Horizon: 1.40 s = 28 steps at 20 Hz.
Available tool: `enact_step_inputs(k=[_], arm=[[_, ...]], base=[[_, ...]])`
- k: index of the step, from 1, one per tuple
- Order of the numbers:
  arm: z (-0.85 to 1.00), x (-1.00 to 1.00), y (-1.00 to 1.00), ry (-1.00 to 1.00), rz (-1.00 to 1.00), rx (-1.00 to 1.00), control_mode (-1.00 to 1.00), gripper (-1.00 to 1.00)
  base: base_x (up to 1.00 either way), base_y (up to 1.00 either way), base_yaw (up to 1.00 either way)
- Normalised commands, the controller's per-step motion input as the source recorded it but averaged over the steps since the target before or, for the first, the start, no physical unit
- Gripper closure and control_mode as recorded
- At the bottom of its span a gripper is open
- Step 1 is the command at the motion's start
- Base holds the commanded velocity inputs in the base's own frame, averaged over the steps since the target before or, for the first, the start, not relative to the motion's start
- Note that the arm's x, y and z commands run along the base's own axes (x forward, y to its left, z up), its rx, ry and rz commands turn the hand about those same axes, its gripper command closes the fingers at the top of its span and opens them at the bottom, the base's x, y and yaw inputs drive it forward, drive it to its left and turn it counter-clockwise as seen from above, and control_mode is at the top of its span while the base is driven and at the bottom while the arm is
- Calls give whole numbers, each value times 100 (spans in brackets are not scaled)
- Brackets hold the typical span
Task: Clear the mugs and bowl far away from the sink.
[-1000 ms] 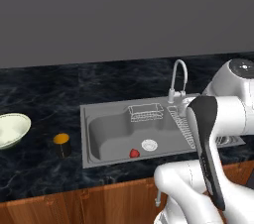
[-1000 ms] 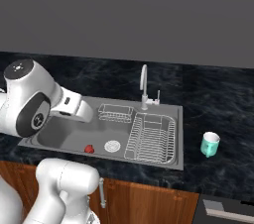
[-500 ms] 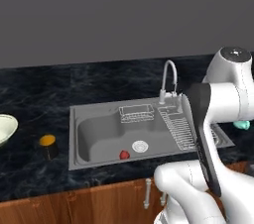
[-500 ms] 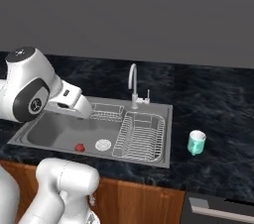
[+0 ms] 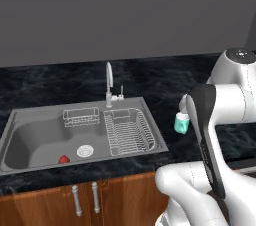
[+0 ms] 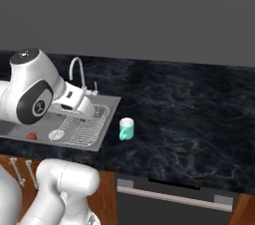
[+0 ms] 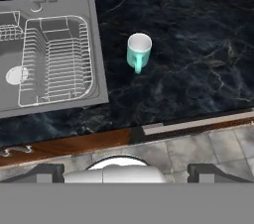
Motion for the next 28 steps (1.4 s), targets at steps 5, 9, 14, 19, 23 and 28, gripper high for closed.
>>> enact_step_inputs(k=[5, 9, 14, 19, 23, 28], arm=[[0, 0, 0, 0, 0, 0, 100, -100], [0, 0, 0, 0, 0, 0, 100, -100], [0, 0, 0, 0, 0, 0, 100, -100], [0, 0, 0, 0, 0, 0, 100, -100], [0, 0, 0, 0, 0, 0, 100, -100], [-26, 0, 8, 8, 0, 0, -100, -100]], base=[[-18, -47, -3], [19, -15, 0], [44, 30, 0], [18, 18, 0], [0, 10, 0], [0, 7, 0]])
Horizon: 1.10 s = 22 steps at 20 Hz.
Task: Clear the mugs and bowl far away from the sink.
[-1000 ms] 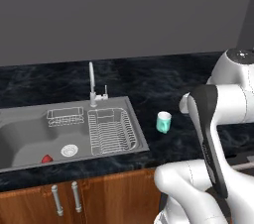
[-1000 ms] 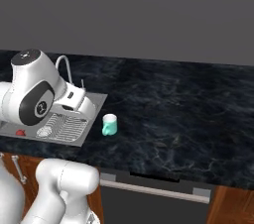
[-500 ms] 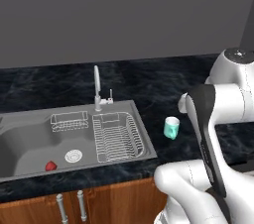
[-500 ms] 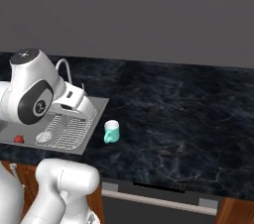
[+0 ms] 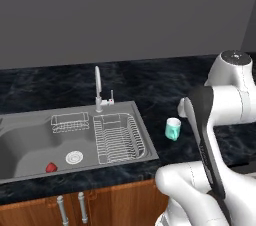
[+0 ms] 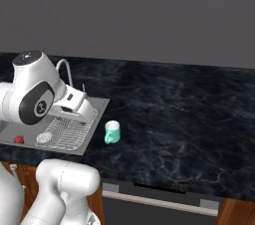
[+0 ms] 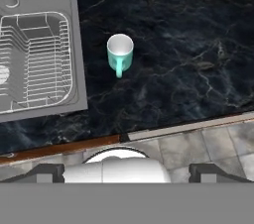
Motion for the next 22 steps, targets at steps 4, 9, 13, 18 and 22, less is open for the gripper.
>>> enact_step_inputs(k=[4, 9, 13, 18, 22], arm=[[-58, 0, 5, 15, 0, -1, -100, -100], [-41, 15, 0, 5, 0, 0, -100, -100], [-47, 38, 0, 1, 0, 0, -100, -100], [-49, 46, -1, 3, 0, 0, -100, -100], [-38, 49, -8, 4, 0, 0, -100, -100]], base=[[0, 0, 0], [0, 0, 0], [0, 0, 0], [0, 0, 0], [0, 0, 0]])
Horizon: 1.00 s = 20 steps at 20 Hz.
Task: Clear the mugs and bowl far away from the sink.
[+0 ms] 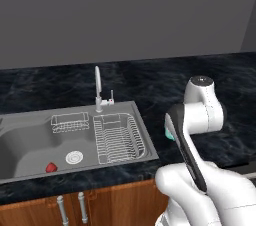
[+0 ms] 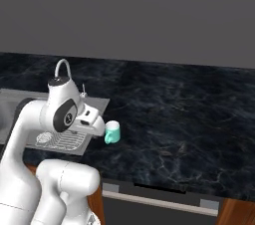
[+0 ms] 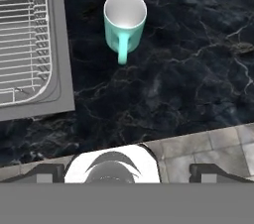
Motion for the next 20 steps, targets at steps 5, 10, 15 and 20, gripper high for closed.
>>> enact_step_inputs(k=[5, 10, 15, 20], arm=[[-30, 41, -17, 0, 3, 0, -100, -100], [-32, 47, -6, 0, 7, 0, -100, -100], [-41, 48, 0, 0, 8, 3, -100, -100], [-35, 42, -2, 0, 6, 1, -100, -100]], base=[[0, 0, 0], [0, 0, 0], [0, 0, 0], [0, 0, 0]])
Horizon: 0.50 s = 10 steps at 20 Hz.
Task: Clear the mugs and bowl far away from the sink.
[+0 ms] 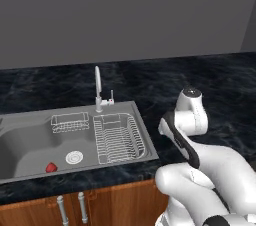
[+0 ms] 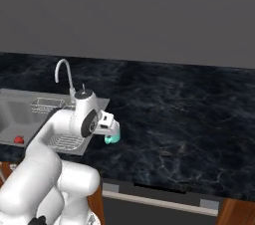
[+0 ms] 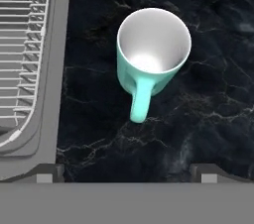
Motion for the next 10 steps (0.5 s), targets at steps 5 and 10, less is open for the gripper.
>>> enact_step_inputs(k=[5, 10], arm=[[-21, 37, 0, 0, -1, 0, -100, -100], [-11, 29, 0, 2, -10, 0, -100, -100]], base=[[0, 0, 0], [0, 0, 0]])
